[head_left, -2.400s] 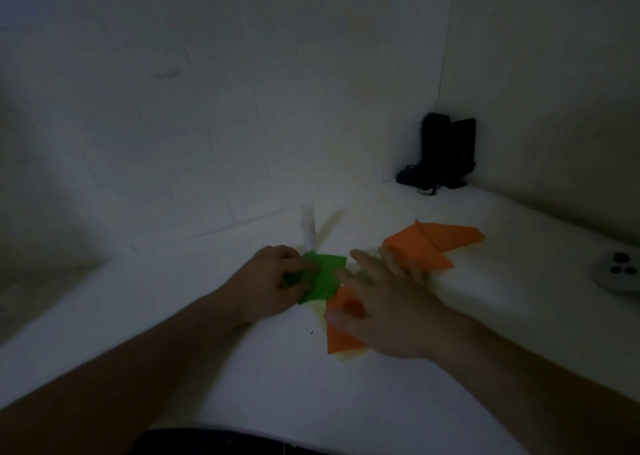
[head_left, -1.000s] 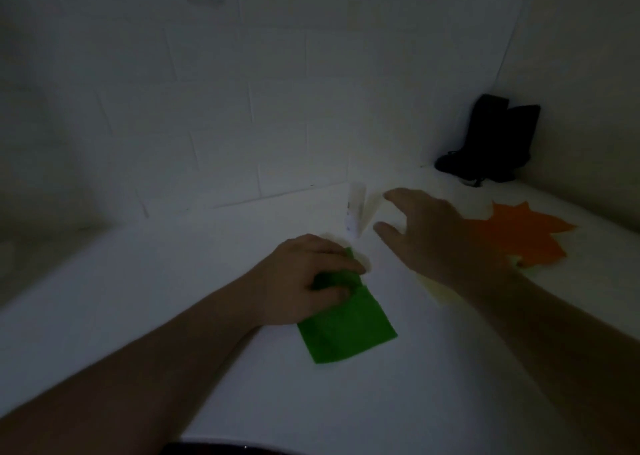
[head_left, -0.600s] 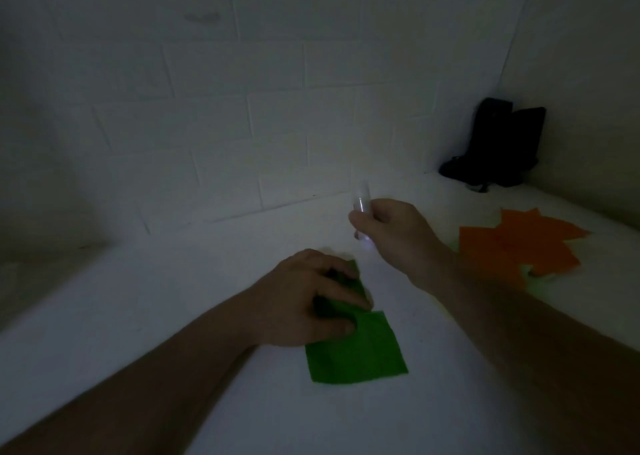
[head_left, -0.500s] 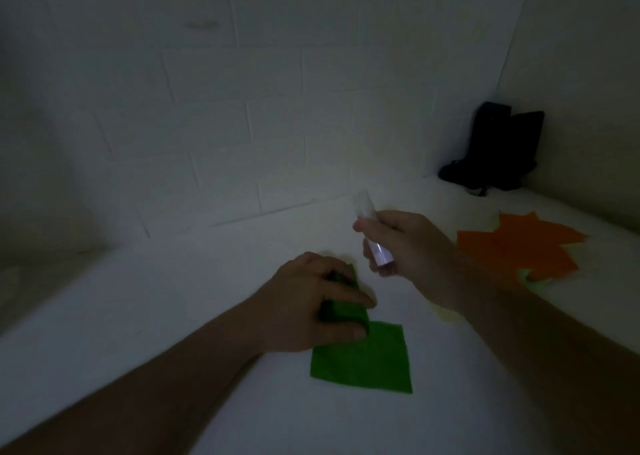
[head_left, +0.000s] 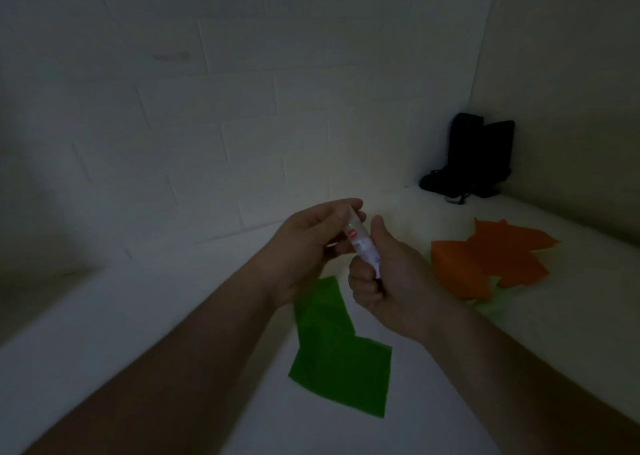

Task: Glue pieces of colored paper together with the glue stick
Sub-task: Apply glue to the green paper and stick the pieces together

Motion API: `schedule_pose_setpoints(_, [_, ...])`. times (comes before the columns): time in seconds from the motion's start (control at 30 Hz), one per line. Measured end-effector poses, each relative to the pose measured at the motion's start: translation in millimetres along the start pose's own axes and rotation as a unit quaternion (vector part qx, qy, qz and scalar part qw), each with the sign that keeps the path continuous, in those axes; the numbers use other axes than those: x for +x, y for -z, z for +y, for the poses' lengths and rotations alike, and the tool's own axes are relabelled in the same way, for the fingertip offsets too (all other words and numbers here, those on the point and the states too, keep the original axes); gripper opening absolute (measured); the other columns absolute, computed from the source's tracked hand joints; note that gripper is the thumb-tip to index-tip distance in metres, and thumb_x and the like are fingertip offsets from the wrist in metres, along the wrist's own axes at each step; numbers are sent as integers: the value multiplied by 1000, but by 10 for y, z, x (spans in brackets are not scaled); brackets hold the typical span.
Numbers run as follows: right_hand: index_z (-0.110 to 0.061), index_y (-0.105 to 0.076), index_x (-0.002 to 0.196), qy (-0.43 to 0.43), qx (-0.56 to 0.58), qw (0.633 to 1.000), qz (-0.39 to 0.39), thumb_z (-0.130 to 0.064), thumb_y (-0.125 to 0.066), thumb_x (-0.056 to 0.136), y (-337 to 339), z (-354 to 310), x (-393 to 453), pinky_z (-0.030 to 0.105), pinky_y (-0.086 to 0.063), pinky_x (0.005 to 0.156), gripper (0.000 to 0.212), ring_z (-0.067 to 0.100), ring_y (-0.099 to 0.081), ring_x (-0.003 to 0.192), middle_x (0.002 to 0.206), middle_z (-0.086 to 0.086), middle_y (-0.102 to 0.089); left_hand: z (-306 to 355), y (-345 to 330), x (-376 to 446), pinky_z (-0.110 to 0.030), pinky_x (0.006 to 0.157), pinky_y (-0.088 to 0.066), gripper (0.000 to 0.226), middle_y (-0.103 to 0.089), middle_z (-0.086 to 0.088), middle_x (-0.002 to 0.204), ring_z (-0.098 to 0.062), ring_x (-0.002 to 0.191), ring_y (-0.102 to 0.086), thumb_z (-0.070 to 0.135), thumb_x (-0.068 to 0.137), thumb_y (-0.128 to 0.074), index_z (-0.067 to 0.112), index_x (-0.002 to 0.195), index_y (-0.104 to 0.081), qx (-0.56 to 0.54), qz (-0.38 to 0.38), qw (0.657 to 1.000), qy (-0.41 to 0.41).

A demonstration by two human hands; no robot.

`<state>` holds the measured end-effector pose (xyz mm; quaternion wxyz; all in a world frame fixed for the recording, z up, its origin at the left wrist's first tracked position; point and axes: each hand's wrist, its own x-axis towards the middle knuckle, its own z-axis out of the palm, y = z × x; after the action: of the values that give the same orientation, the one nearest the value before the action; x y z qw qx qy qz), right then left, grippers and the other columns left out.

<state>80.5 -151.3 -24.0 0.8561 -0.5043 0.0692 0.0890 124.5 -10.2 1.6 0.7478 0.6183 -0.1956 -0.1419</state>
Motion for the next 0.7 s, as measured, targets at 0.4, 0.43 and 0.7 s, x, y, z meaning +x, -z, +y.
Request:
schedule_pose_setpoints(0.4, [-13, -63, 88, 80, -117, 990, 1, -59, -51, 99, -70, 91, -42, 24, -20, 44, 49, 10, -29, 47, 57, 0, -39, -272, 3, 17, -50, 117, -41, 51, -73, -11, 112, -30, 117, -63, 47, 85, -62, 8, 116, -71, -186, 25, 979, 81])
schedule_pose_setpoints(0.43, [-11, -63, 91, 94, -123, 988, 5, -57, -51, 100, -82, 92, -44, 23, -21, 44, 49, 10, -29, 47, 58, 0, -39, -278, -1, 20, -50, 117, -41, 51, -73, -12, 116, -31, 118, -63, 47, 86, -62, 7, 116, -71, -187, 28, 979, 77])
schedule_pose_setpoints(0.7, [-25, -66, 75, 254, -330, 906, 76, -59, -51, 100, -68, 148, -25, 25, -35, 52, 45, 4, -43, 51, 56, -11, -48, -234, -29, -7, -37, 103, -49, 39, -76, -6, 111, -21, 109, -69, 43, 85, -66, 12, 108, -73, -180, 85, 978, 61])
